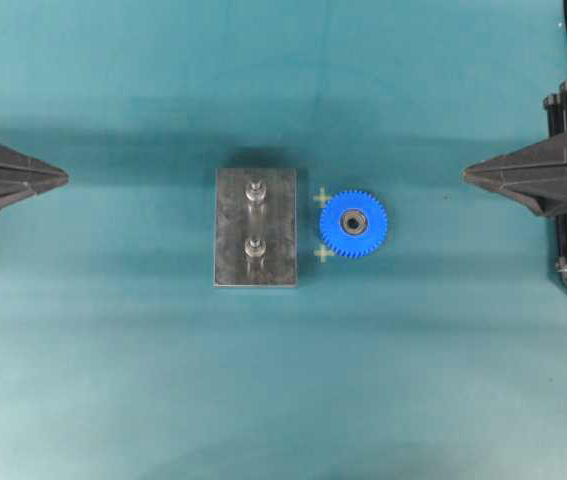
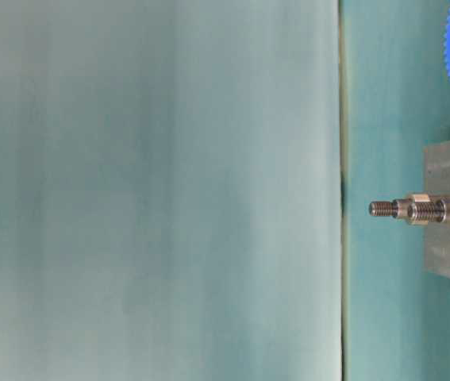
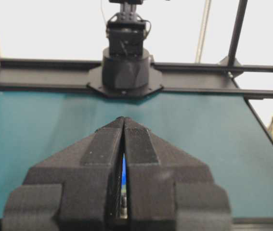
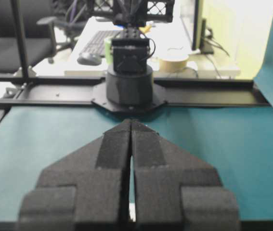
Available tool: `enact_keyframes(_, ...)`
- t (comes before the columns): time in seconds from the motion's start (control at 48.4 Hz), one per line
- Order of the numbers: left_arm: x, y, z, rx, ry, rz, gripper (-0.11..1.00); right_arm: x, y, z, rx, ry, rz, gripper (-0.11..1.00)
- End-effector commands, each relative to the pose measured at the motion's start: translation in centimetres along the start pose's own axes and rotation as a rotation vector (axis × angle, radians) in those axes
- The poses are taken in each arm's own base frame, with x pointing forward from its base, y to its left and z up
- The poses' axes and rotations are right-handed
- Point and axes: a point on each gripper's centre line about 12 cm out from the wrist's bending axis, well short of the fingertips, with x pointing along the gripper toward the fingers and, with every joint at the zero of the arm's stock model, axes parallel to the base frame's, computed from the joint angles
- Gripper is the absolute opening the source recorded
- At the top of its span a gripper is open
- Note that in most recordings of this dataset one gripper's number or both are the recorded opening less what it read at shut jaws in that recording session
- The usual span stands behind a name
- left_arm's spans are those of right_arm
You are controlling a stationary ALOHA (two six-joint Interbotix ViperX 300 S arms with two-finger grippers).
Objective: Fit the large gear onto the shaft.
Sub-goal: 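Move the right gripper over the blue gear and lower it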
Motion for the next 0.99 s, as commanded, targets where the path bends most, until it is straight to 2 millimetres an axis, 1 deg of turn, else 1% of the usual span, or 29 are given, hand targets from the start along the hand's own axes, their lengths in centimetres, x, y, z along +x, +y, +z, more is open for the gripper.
enact_keyframes(0.0, 0.2, 0.0, 0.2, -0.032, -0.001, -0.002, 0.00, 0.2, -0.1, -0.2, 0.038, 0.011, -0.004, 0.01)
enact_keyframes(0.062, 0.5, 0.0, -0.3, -0.056, 0.037, -0.002, 0.00, 0.2, -0.3, -0.7, 0.126, 0.055, -0.027, 0.01)
enact_keyframes(0.165, 1.2, 0.0, -0.6, -0.059, 0.114, 0.000, 0.00, 0.2, -0.7, -2.2, 0.241, 0.203, -0.066, 0.01)
enact_keyframes(0.331, 2.5, 0.0, -1.6, -0.046, 0.279, 0.005, 0.00, 1.0, -1.7, -3.0, 0.273, 0.460, -0.122, 0.01)
enact_keyframes(0.476, 2.9, 0.0, -2.7, -0.021, 0.383, 0.004, 0.00, 2.9, -2.3, -3.7, 0.280, 0.709, -0.148, 0.01)
enact_keyframes(0.517, 2.9, 0.0, -2.9, -0.015, 0.405, 0.003, 0.00, 3.6, -2.4, -4.3, 0.275, 0.805, -0.148, 0.01)
enact_keyframes(0.6, 2.7, 0.0, -3.3, -0.003, 0.443, 0.001, 0.00, 4.5, -2.7, -5.6, 0.261, 0.935, -0.156, 0.01)
enact_keyframes(0.682, 2.5, 0.0, -3.6, 0.001, 0.466, 0.001, 0.00, 5.7, -3.4, -6.5, 0.277, 0.993, -0.182, 0.01)
enact_keyframes(0.806, 2.3, 0.0, -3.8, -0.001, 0.489, 0.002, 0.00, 8.1, -4.7, -6.8, 0.278, 1.003, -0.207, 0.01)
enact_keyframes(0.972, 2.4, 0.0, -4.3, 0.001, 0.558, 0.002, 0.00, 9.2, -5.2, -8.9, 0.255, 1.098, -0.199, 0.01)
